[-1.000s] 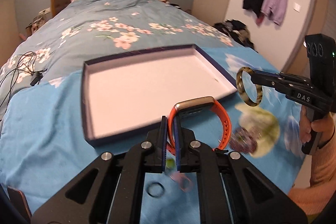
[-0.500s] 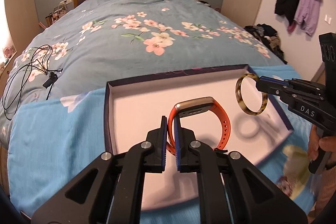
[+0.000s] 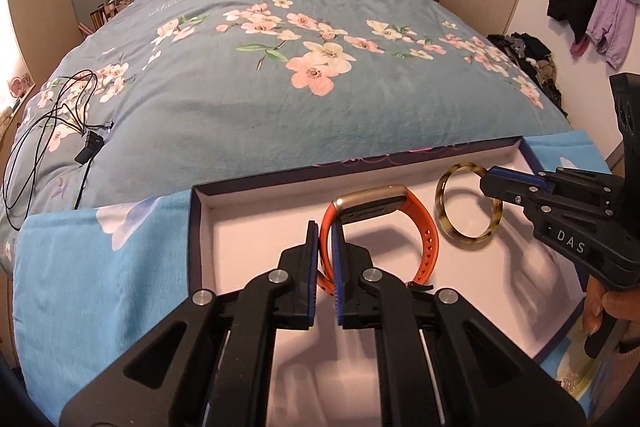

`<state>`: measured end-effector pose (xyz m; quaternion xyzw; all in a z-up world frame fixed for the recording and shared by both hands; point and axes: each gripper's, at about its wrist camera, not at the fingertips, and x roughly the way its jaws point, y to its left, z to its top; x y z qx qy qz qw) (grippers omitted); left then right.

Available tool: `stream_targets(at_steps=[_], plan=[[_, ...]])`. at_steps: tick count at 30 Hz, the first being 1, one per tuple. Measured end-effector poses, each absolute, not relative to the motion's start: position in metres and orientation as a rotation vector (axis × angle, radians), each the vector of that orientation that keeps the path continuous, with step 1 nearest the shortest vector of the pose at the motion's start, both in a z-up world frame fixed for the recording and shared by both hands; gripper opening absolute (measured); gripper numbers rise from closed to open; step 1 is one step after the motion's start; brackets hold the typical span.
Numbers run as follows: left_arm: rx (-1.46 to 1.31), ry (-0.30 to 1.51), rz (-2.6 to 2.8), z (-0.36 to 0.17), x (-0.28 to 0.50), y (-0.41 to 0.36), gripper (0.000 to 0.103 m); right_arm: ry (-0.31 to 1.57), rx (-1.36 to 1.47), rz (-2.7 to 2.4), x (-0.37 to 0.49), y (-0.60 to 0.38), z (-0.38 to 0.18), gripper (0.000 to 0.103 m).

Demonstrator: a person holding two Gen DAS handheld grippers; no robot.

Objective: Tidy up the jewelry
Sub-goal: 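Carry the watch band and bangle into the tray box and open both grippers, then withdraw both grippers from the tray box toward the remaining jewelry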

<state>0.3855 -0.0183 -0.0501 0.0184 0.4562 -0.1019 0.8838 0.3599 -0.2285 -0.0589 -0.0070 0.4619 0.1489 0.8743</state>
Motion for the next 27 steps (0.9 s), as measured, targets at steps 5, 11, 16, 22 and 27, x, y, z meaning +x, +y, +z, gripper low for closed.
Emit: stream_targets(at_steps=[5,11,16,22,27], plan=[[0.035,0.983,-0.195,-0.060,0.400,-0.019,0.007,0.997,0.010,0.295,0.369,-0.229,-0.063,0.006],[0.036,1.024,-0.174,-0.071,0.412,-0.022,0.007,0.996,0.047,0.277,0.372,-0.232,-0.064,0.009],[-0.007,1.046,-0.182,-0.076,0.415,-0.018,0.014,0.941,0.063,0.286,0.363,-0.237,-0.052,0.013],[-0.001,0.926,-0.178,-0.058,0.385,-0.009,0.041,0.785,0.023,0.377,0.309,-0.246,-0.015,0.043],[0.013,0.772,-0.197,-0.025,0.334,-0.001,0.048,0.711,-0.072,0.458,0.249,-0.252,-0.002,0.046]])
